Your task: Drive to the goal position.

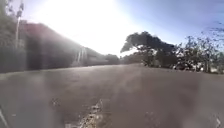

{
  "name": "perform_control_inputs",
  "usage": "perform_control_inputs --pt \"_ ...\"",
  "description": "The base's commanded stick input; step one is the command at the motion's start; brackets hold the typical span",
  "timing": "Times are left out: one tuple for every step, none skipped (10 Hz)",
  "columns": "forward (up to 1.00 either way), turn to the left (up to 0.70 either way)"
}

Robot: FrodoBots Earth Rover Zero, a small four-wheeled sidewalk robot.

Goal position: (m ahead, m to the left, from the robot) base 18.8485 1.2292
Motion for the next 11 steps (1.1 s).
perform_control_inputs --pt "1.0 0.0" --pt "1.0 0.0" --pt "1.0 0.0" --pt "1.0 -0.27" --pt "1.0 -0.27" --pt "1.0 0.0" --pt "1.0 0.0" --pt "1.0 0.0" --pt "1.0 0.0" --pt "1.0 0.0" --pt "1.0 0.0"
